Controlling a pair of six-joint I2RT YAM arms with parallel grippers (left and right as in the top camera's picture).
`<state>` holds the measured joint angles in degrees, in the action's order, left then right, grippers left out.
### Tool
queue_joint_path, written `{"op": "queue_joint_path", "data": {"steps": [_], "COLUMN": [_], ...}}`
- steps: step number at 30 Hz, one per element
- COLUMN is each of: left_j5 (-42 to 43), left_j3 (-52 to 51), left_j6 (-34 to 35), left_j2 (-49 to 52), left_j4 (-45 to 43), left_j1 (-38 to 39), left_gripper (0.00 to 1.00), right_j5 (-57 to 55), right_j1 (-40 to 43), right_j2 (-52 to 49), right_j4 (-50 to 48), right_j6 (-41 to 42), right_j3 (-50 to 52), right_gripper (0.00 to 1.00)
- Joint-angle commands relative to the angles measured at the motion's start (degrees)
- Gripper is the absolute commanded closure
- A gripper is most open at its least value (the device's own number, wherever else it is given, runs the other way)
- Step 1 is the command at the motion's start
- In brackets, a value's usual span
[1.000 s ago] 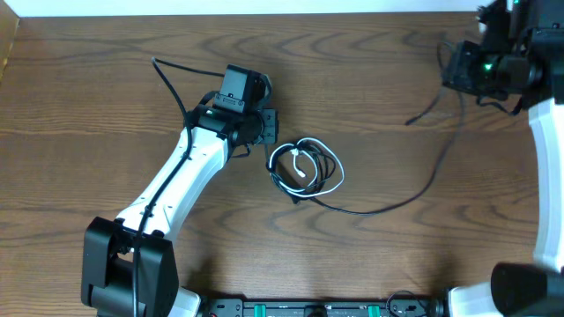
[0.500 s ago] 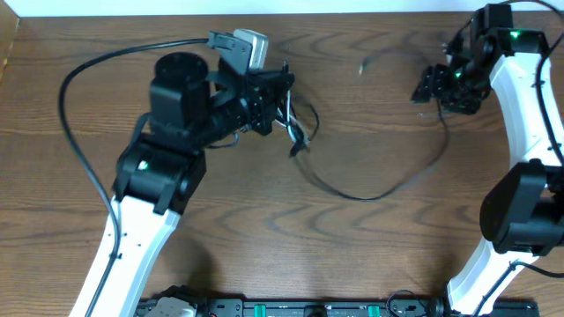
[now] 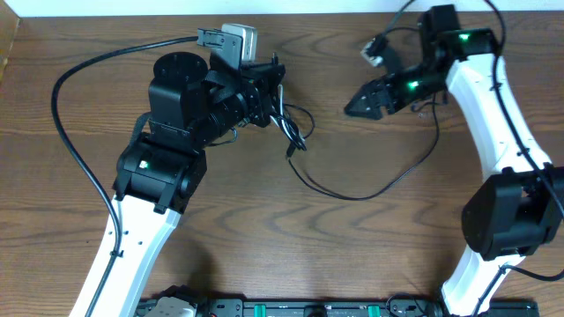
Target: Untangle cables
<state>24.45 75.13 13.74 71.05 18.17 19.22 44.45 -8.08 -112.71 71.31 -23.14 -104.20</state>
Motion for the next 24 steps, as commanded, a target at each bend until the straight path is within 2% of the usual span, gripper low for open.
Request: {"op": "queue_joint_path", "data": {"steps": [1, 8, 18, 24], "left_j5": [-1.18, -1.18, -1.18, -1.18], "left_j3": [0.72, 0.7, 0.7, 0.7], "left_j6": [1.01, 1.01, 1.01, 1.01], "left_j2": [0.31, 0.96, 1.22, 1.22], "left_j4": [0.15, 0.98, 1.07, 2.08], "left_j1": [-0.31, -0.31, -0.31, -0.31], "left_gripper": [0.93, 0.93, 0.93, 0.93], "right_j5": [6.86, 14.34, 17.11, 20.94], "right_j1": [-3.58, -6.71, -9.29, -9.66], "right_j2": [1.81, 1.81, 1.81, 1.81], "right_j4": [-0.81, -1.64, -1.6, 0.59], "right_j6": [-7.41, -14.95, -18.32, -23.43], "right_j3": [-0.55, -0.55, -0.55, -0.55], "right_gripper": [0.26, 0.25, 0.24, 0.24]}}
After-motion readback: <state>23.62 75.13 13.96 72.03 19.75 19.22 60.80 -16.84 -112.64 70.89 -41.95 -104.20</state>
